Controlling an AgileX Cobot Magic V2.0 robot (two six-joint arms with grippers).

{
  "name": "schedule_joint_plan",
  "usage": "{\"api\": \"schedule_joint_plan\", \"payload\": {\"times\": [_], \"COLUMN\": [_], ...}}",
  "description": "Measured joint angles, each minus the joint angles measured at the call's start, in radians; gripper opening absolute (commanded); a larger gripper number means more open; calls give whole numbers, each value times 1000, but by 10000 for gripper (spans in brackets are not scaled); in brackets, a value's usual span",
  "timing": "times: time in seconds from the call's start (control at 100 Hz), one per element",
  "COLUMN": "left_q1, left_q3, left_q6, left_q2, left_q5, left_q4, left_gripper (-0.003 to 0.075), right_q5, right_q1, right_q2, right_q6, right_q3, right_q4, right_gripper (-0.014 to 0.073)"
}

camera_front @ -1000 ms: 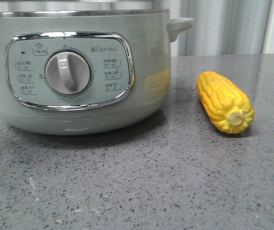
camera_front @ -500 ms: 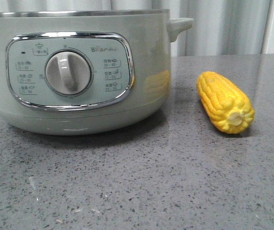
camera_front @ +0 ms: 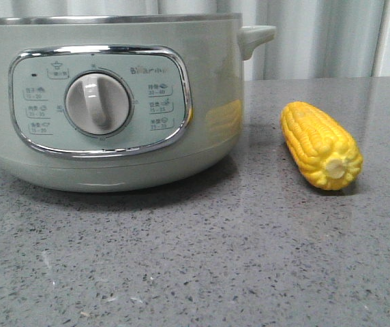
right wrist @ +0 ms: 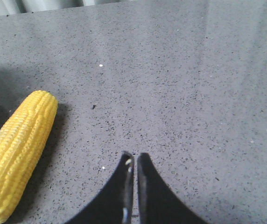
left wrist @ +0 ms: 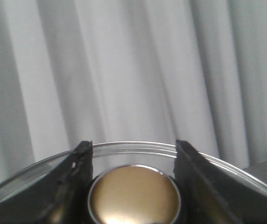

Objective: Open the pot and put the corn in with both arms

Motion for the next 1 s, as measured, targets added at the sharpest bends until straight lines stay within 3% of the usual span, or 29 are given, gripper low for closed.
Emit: {"api": "schedule_joint_plan", "payload": {"times": [0.27, 0.58, 0.79, 1.0], "left_q1": [105, 125, 125, 125], "left_q3": [233, 444, 530, 533], "left_q6": [2, 4, 60, 180], "left_q2": [-169, -228, -228, -229], "left_q5": [-12, -162, -295, -319], "left_q4": [-54, -83, -216, -368], "left_gripper": [29, 28, 14, -20], "right_q5": [0, 0, 0, 0], "right_q1": [0, 0, 0, 0], "right_q2": [0, 0, 0, 0], "right_q6": [0, 0, 0, 0], "right_q3": [0, 0, 0, 0], "right_q4": [0, 0, 0, 0], "right_gripper": [-74, -74, -74, -74]}}
